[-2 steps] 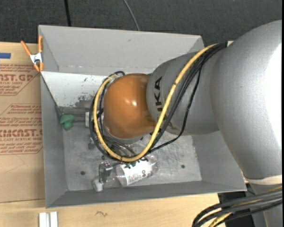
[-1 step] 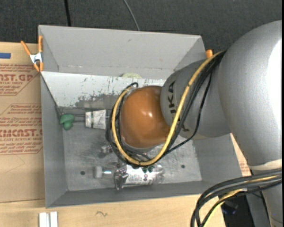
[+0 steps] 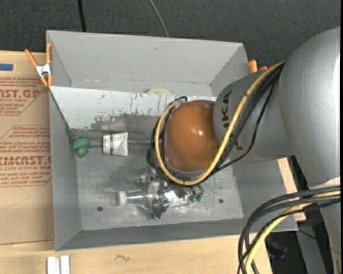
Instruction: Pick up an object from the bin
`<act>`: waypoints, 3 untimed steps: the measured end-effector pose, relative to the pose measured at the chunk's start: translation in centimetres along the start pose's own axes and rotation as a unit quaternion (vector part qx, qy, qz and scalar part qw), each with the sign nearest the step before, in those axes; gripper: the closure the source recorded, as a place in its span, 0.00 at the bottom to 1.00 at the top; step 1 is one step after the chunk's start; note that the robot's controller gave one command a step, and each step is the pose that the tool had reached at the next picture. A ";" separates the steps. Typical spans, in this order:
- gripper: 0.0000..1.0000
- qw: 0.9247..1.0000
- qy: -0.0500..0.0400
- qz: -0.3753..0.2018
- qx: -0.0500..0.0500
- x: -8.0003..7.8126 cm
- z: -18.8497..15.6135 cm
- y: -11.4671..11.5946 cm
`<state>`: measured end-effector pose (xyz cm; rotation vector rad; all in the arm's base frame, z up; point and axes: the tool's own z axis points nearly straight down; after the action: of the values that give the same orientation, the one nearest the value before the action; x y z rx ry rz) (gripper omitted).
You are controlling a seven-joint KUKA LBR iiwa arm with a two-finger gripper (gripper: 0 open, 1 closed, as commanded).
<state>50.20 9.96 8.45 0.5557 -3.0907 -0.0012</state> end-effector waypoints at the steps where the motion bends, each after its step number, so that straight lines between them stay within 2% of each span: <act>1: 1.00 1.000 0.000 0.000 0.000 0.0 0.0 0.0; 2: 1.00 1.000 -0.001 0.007 0.000 1.5 -0.2 0.0; 3: 1.00 1.000 0.000 0.011 0.000 -0.2 -0.3 0.1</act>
Offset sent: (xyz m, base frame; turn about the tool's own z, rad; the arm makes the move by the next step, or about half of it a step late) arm -0.0197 -0.0081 0.0040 0.0206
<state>50.34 10.11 8.77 0.5214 -3.0961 -0.0009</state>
